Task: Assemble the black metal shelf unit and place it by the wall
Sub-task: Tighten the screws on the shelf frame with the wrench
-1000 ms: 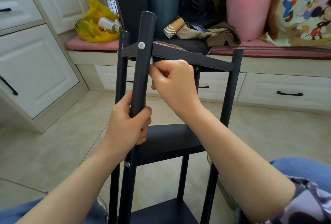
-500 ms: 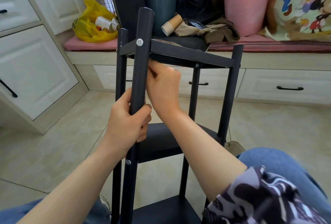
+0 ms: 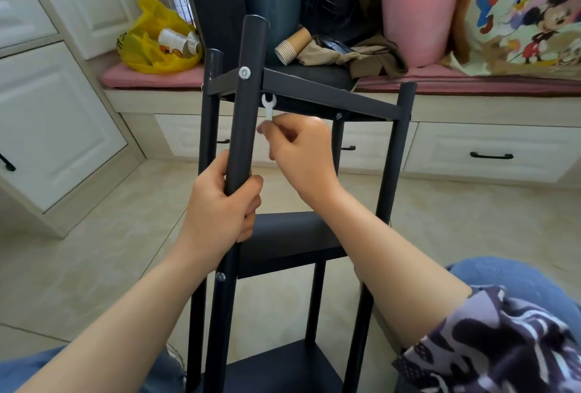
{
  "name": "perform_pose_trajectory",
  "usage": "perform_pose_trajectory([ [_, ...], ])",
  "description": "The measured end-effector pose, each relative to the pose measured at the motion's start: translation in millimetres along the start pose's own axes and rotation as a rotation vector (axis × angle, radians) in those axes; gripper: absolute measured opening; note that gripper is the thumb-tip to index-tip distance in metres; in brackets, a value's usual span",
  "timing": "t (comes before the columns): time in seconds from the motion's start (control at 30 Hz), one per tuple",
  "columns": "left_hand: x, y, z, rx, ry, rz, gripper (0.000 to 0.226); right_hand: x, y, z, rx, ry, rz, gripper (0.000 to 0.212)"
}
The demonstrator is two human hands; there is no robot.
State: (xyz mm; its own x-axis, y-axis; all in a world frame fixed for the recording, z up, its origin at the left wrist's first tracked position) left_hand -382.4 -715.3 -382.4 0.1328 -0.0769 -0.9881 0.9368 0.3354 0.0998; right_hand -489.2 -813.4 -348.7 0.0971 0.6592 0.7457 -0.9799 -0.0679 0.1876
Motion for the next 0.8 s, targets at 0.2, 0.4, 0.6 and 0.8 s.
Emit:
perform_pose_trajectory([
  [0.2, 1, -7, 5, 0.003, 0.007, 0.000, 0.024, -52, 37, -29, 0.181, -0.297, 0.045, 0.020],
  [0.4, -4, -16, 8, -0.004, -0.007, 0.009, 0.023, -89, 91, -67, 0.294, -0.462, -0.069, 0.019],
  [0.6, -1, -16, 14, -0.053, -0.006, 0.033, 0.019, -163, 153, -107, 0.077, -0.753, -0.155, 0.018],
  [0.8, -1, -16, 19, -0.064, 0.005, 0.052, 0.015, -259, 178, -185, 0.380, -1.046, -0.566, 0.020],
])
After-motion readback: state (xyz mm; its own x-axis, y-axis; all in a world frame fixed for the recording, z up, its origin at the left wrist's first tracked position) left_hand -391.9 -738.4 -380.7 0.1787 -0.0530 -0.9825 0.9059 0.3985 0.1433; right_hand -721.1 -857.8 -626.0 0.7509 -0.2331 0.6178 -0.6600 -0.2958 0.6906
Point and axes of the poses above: each hand's wrist, its own z-axis towards the middle knuckle, its own y-axis out of the back of the hand, x = y × z, the point moved 9 cm from there along z, towards the middle knuckle, and after that the axes turned 4 degrees about y, right-handed, at the moved point
